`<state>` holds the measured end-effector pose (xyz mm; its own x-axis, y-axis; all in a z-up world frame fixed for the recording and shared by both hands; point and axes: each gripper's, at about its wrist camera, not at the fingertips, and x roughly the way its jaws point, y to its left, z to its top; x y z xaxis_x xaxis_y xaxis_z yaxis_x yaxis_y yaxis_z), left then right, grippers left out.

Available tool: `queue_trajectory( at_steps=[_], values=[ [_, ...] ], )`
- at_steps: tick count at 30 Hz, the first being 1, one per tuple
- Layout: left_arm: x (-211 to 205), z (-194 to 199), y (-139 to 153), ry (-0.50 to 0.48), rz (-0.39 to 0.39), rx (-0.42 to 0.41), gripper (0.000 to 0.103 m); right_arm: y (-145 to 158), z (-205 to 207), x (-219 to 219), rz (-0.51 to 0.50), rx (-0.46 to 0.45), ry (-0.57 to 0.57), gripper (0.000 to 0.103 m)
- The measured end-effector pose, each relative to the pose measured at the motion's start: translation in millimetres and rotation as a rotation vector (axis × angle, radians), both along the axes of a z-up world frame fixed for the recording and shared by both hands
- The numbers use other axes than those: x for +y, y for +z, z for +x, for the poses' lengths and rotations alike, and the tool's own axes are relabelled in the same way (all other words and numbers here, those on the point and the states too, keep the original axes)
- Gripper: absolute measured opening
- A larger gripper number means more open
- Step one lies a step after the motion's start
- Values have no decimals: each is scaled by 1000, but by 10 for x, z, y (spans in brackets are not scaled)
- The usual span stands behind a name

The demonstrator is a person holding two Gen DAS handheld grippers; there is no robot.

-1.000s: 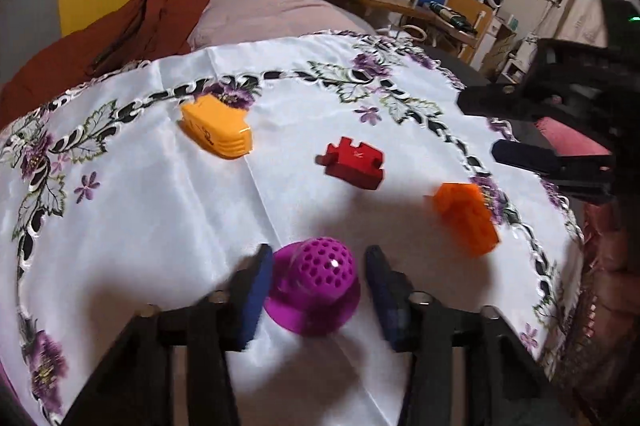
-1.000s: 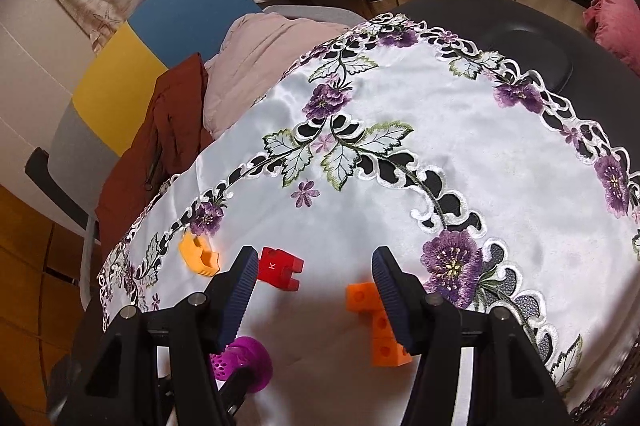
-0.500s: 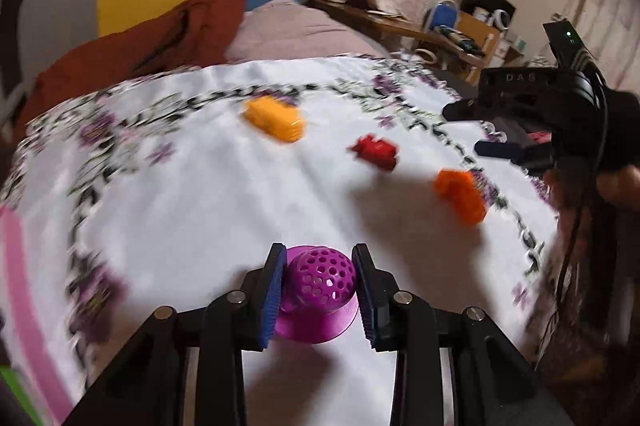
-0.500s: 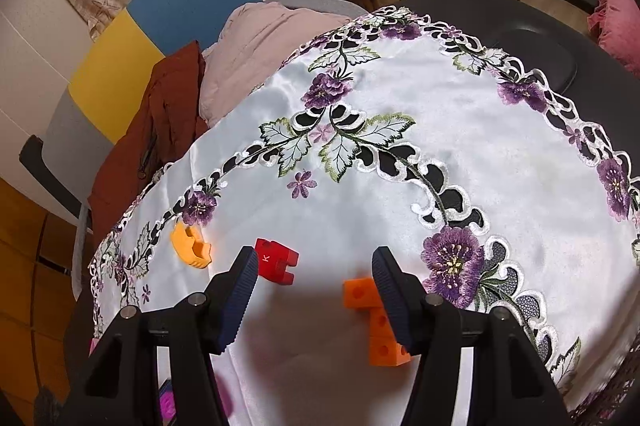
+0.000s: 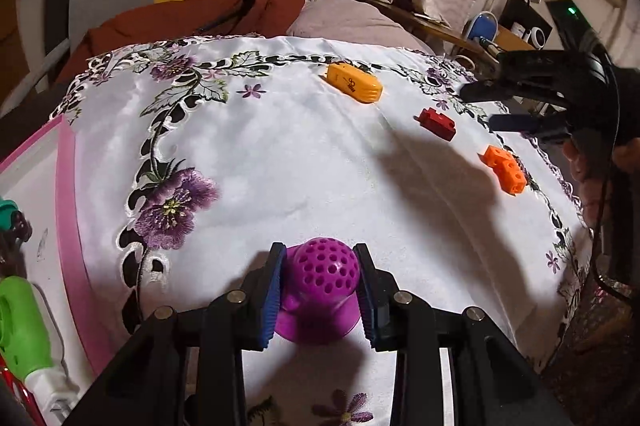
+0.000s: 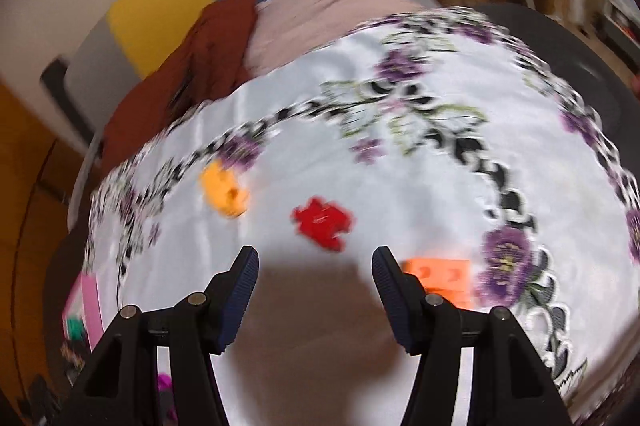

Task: Organize rigid objects
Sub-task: 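Lift the magenta cup with the left gripper while the right gripper grasps the orange flat piece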

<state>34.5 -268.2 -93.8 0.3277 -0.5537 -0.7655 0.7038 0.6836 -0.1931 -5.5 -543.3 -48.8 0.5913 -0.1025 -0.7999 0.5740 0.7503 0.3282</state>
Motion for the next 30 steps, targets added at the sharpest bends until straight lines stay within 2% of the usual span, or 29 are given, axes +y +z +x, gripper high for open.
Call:
queue_trajectory(
  at_steps=[5, 10, 17, 19, 22, 28, 30],
  values=[
    [8, 15, -2, 0, -20, 7, 34, 48, 470, 178, -71, 34, 101, 60],
    [33, 15, -12, 1, -32, 11, 34, 11, 1070, 265, -183, 95, 182, 60],
    [42, 21, -15, 5, -44, 14, 34, -234, 1691, 258, -260, 204, 246, 60],
    [52, 19, -17, 6, -47, 17, 34, -299, 1755, 269, -242, 213, 269, 59],
    [53, 10, -14, 5, -44, 12, 34, -386, 1792, 338, -257, 241, 292, 29],
    [44, -8, -13, 12, -36, 3, 34, -180, 1422, 533, -301, 209, 324, 29],
    [33, -21, -13, 12, -30, -5, 34, -128, 1214, 588, -228, 189, 358, 29]
  ],
)
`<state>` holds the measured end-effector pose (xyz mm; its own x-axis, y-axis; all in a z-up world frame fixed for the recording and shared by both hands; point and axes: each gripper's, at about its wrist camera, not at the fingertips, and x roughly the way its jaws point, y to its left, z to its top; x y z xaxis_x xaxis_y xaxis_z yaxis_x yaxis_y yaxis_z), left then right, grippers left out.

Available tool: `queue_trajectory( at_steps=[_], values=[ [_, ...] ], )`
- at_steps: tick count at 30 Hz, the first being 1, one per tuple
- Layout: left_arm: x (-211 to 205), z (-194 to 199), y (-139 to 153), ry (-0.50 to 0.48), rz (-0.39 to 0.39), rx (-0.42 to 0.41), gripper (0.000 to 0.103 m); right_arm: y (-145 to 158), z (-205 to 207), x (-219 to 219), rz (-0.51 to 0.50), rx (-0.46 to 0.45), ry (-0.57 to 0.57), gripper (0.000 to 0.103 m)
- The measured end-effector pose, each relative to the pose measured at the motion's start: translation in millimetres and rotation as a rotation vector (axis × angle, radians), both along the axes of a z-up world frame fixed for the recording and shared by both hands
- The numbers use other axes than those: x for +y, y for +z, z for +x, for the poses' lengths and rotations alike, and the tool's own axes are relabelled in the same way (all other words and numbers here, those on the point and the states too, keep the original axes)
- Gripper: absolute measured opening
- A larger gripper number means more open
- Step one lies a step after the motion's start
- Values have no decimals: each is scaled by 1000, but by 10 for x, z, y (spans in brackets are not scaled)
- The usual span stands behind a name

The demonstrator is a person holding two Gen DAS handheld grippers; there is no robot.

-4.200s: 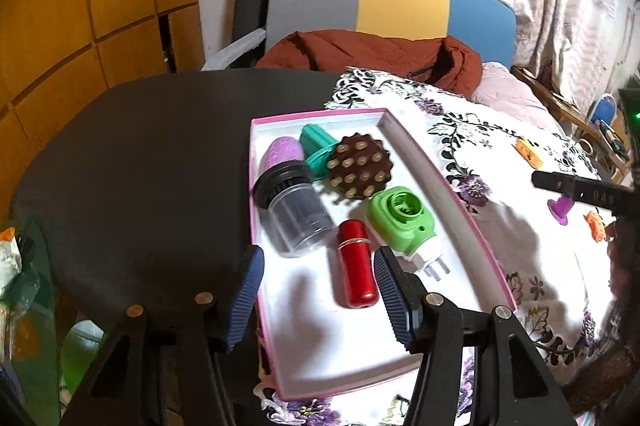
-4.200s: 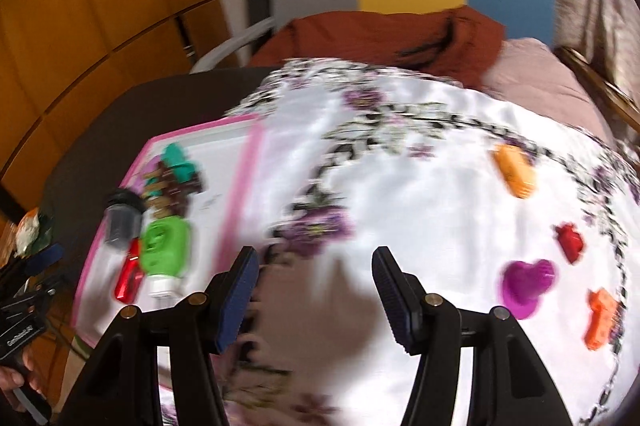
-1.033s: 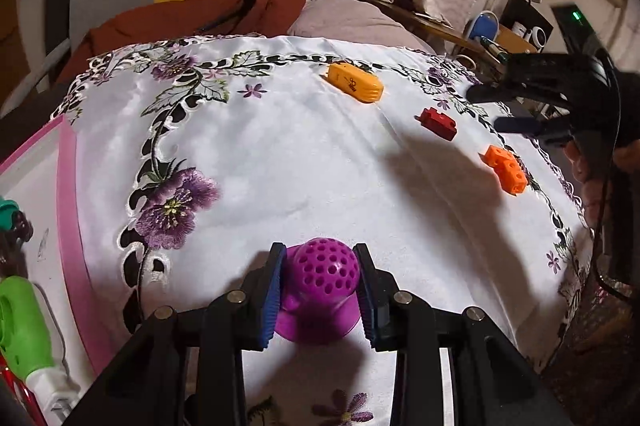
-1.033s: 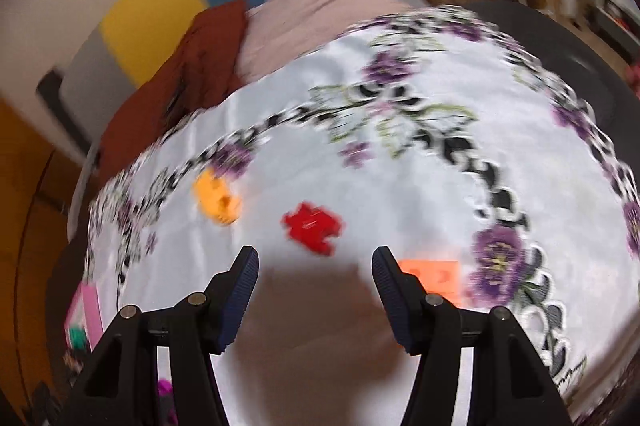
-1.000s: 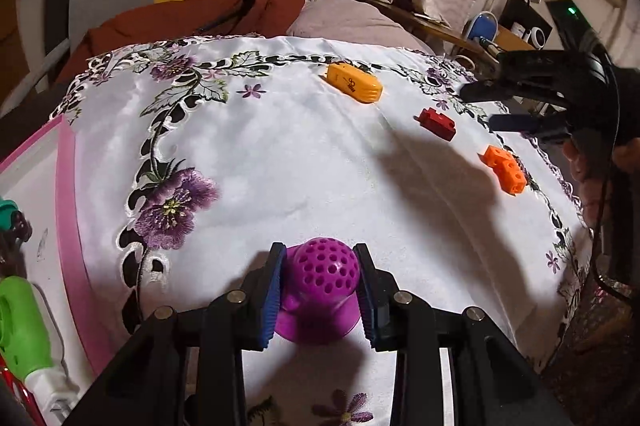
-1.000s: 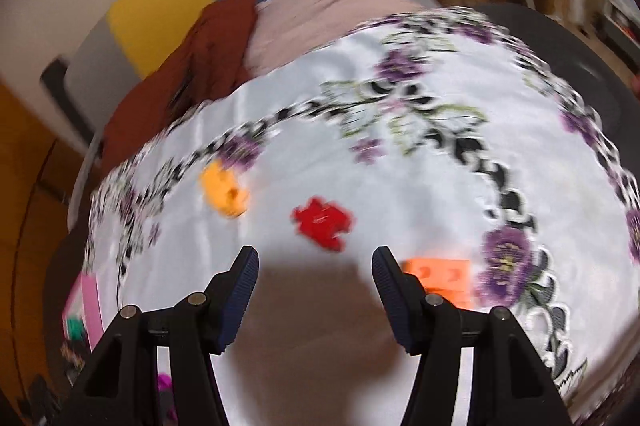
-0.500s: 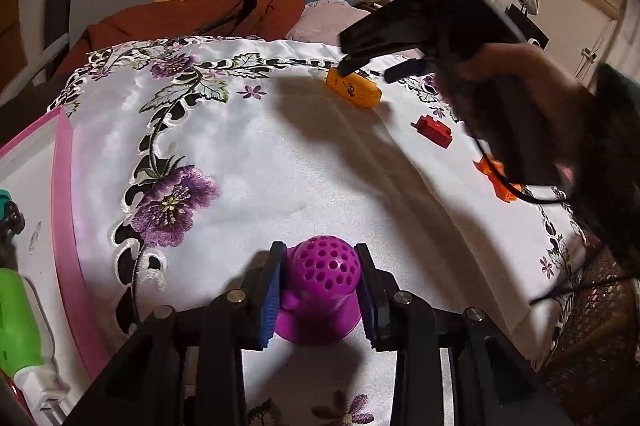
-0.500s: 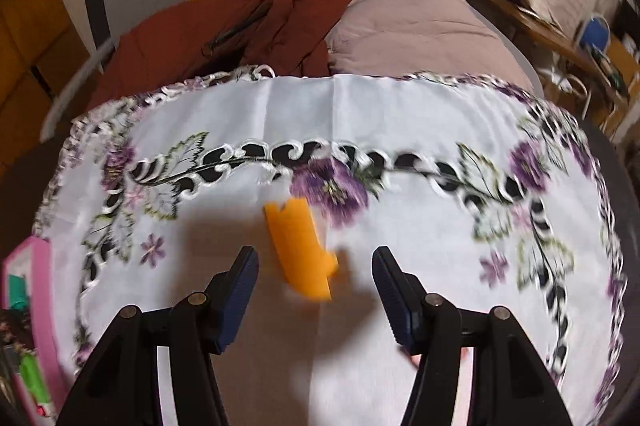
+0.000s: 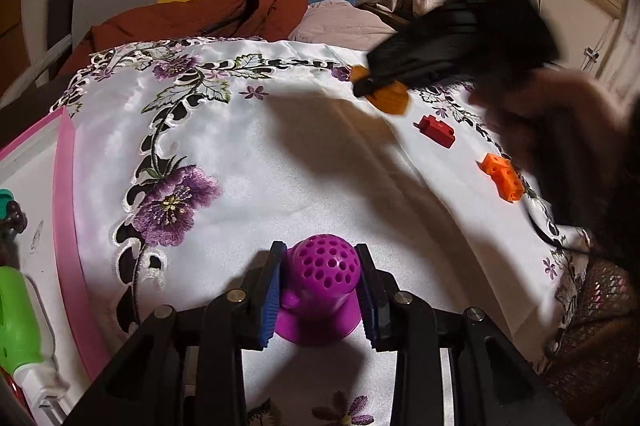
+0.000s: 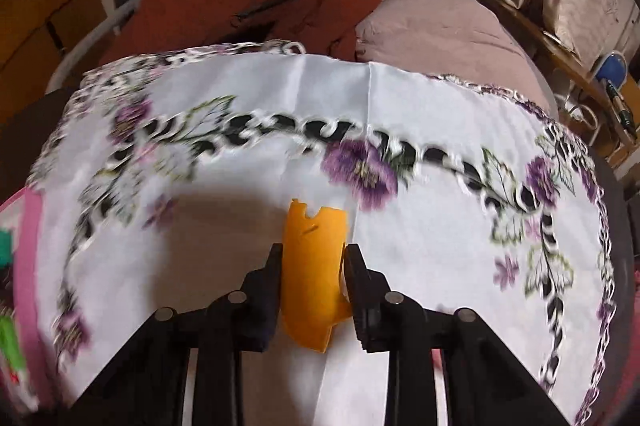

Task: Organize rigid objects
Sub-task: 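Lift the magenta cup with the left gripper while the right gripper grasps the orange flat piece, then carry the magenta cup into the tray with the left gripper while the right gripper holds the orange piece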

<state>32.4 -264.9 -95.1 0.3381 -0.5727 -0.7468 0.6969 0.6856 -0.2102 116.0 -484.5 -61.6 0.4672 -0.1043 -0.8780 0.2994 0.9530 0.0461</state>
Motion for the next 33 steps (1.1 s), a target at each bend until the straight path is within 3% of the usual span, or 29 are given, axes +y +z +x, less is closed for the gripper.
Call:
queue_trajectory(
  at_steps=[5, 9, 24, 33],
  values=[
    [-21, -20, 7, 1, 9, -15, 34, -40, -510, 271, 111, 19, 73, 29],
    [3, -13, 36, 17, 20, -2, 33, -217, -673, 435, 156, 35, 111, 29],
    [182, -314, 338, 14, 2, -56, 33, -316, -583, 538, 82, 28, 182, 29],
    [495, -334, 549, 75, -32, -57, 33, -339, -563, 532, 85, 28, 180, 29]
  ],
)
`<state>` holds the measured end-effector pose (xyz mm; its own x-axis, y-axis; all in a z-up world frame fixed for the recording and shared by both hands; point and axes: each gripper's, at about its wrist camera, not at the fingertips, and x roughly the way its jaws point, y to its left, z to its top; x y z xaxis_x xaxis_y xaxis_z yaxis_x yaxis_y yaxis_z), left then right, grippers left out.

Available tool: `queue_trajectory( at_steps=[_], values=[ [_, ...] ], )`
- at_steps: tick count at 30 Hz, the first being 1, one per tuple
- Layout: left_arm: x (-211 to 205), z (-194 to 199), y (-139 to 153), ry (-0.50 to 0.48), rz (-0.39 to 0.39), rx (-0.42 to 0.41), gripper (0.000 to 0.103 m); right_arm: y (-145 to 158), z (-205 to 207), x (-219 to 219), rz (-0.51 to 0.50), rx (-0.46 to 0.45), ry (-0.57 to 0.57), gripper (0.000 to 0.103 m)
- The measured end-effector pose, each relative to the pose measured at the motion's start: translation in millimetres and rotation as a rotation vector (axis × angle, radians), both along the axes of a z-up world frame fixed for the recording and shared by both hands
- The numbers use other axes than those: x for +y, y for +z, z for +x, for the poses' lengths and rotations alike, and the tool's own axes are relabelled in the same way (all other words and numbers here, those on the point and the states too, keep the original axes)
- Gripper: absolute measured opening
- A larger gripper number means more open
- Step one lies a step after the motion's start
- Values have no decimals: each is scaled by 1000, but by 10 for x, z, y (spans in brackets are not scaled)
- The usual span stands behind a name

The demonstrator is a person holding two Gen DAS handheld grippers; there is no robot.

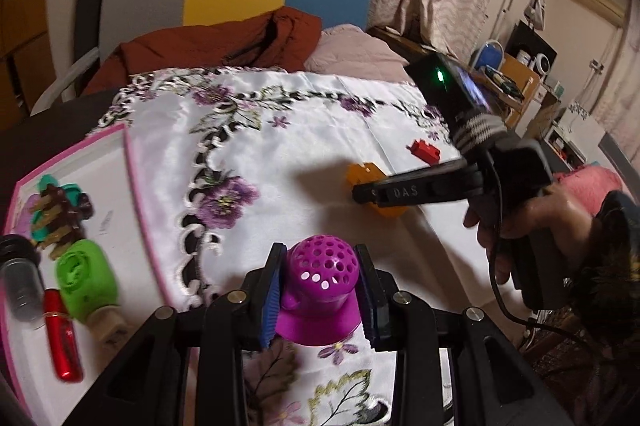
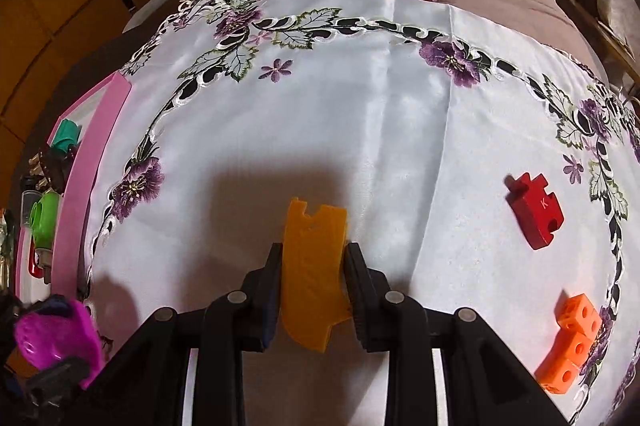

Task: Organize rigid objects
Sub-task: 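Carry the magenta cup into the tray with the left gripper while the right gripper holds the orange piece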

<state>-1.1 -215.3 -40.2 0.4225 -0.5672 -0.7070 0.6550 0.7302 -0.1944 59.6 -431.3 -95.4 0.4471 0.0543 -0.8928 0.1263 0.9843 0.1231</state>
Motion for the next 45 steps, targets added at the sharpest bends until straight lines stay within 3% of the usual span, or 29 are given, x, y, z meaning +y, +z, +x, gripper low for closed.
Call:
queue_trajectory(
  at_steps=[10, 23, 37, 45],
  values=[
    [409, 99, 184, 114, -18, -17, 33, 0, -21, 75, -71, -22, 41, 29],
    [904, 130, 297, 242, 23, -61, 33, -3, -32, 124, -119, -48, 68, 29],
    [1455, 196, 161, 351, 54, -29, 33, 1, -33, 130, -132, -55, 77, 29],
    [1904, 183, -22, 406, 36, 34, 33, 5, -28, 140, -141, -52, 80, 29]
  ],
)
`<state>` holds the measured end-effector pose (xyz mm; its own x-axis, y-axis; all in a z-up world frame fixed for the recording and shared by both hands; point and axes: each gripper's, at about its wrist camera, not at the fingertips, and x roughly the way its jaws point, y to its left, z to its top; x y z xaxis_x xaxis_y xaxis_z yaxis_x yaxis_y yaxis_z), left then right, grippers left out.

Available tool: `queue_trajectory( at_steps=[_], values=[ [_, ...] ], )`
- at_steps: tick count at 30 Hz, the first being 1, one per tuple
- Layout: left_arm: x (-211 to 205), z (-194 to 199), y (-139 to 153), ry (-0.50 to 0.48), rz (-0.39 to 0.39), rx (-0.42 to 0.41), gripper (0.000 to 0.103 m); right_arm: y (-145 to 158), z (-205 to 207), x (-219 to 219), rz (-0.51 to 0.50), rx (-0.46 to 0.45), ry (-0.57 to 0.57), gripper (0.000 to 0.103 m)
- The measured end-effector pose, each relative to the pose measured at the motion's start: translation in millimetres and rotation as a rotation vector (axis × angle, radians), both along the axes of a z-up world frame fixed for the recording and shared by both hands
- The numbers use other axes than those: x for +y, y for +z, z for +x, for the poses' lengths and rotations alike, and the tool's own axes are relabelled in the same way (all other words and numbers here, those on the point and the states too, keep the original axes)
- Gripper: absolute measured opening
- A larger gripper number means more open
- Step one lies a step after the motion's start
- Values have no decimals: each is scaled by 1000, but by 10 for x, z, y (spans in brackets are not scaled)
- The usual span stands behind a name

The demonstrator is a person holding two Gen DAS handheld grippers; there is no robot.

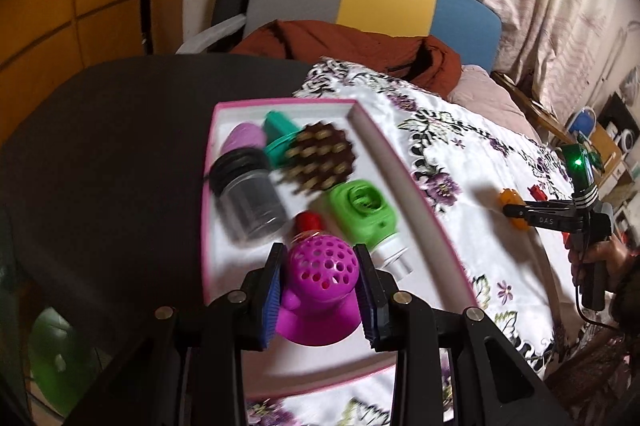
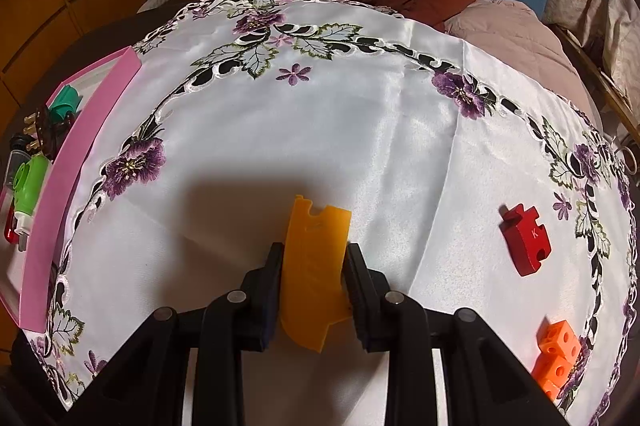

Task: Organize rigid objects
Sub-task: 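Carry the magenta cup into the tray with the left gripper while the right gripper holds the orange piece, then open the left gripper to release the magenta cup in the tray, then carry the orange flat piece into the tray and open the right gripper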

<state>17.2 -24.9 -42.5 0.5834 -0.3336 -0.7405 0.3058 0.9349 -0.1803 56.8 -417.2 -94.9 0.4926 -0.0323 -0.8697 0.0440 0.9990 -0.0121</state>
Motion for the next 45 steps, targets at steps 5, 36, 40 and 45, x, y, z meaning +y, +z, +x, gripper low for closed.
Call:
queue_trajectory(
  at_steps=[5, 36, 40, 45],
  values=[
    [233, 23, -111, 39, -40, 54, 33, 3, 5, 12, -5, 3, 0, 29],
    [131, 290, -316, 44, 19, 76, 56, 2, 16, 17, -19, 8, 5, 29],
    [177, 178, -151, 52, 26, 20, 57, 0, 16, 29, -25, 7, 8, 29],
    [286, 55, 9, 91, 45, -49, 57, -5, 13, 28, -26, 7, 8, 29]
  ],
)
